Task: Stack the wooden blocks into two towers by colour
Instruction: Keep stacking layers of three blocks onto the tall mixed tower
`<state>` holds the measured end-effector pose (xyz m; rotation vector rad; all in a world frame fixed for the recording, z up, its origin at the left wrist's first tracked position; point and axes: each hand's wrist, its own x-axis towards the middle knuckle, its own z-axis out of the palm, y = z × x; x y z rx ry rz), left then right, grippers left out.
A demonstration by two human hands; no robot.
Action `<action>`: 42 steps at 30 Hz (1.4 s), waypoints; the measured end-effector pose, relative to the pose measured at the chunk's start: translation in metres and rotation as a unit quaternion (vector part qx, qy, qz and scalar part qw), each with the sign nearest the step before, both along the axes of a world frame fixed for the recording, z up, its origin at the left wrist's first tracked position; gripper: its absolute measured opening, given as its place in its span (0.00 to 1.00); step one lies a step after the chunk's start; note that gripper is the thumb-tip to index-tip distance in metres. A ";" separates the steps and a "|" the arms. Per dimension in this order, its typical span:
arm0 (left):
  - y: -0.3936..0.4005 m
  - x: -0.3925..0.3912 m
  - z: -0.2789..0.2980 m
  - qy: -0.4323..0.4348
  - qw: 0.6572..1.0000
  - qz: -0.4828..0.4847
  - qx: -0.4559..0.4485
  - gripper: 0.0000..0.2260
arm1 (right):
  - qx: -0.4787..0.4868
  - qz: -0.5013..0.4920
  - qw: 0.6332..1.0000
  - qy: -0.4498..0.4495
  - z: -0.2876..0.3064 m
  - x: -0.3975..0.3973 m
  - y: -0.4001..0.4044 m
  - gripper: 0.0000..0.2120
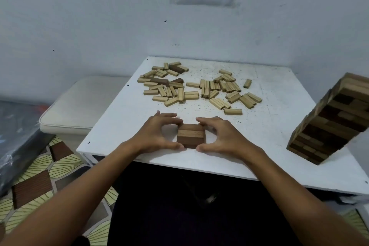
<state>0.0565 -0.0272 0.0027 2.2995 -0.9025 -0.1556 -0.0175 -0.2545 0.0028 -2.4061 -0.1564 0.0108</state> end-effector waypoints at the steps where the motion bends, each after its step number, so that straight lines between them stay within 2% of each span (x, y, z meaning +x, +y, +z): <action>1: -0.001 0.003 0.005 -0.001 1.000 -0.002 -0.011 0.39 | 0.004 -0.003 1.000 -0.013 0.006 -0.001 0.000 0.41; 4: -0.011 0.015 0.032 -0.007 0.999 -0.026 -0.045 0.36 | 0.006 -0.025 0.998 -0.063 0.034 -0.004 -0.006 0.38; 10: -0.057 0.034 0.123 -0.062 0.988 -0.089 -0.107 0.30 | -0.017 -0.082 0.981 -0.176 0.124 -0.013 -0.036 0.36; 14: -0.099 0.033 0.169 -0.118 0.972 -0.155 -0.131 0.33 | -0.048 -0.118 0.971 -0.202 0.171 -0.030 -0.069 0.36; 18: -0.153 0.026 0.187 -0.115 0.960 -0.206 -0.150 0.35 | -0.064 -0.163 0.962 -0.208 0.197 -0.059 -0.107 0.34; 21: -0.194 0.016 0.191 -0.096 0.952 -0.245 -0.153 0.36 | -0.075 -0.200 0.956 -0.203 0.203 -0.083 -0.136 0.32; 25: -0.241 -0.001 0.190 -0.076 0.946 -0.280 -0.148 0.33 | -0.076 -0.239 0.950 -0.188 0.202 -0.113 -0.170 0.30; 30: -0.276 -0.018 0.182 -0.060 0.941 -0.307 -0.129 0.34 | -0.077 -0.266 0.946 -0.170 0.193 -0.135 -0.194 0.30; 35: -0.285 -0.025 0.174 -0.042 0.941 -0.313 -0.122 0.32 | -0.071 -0.277 0.945 -0.157 0.182 -0.142 -0.200 0.33; 42: -0.257 -0.014 0.178 -0.045 0.946 -0.291 -0.135 0.35 | -0.071 -0.260 0.945 -0.184 0.186 -0.127 -0.177 0.31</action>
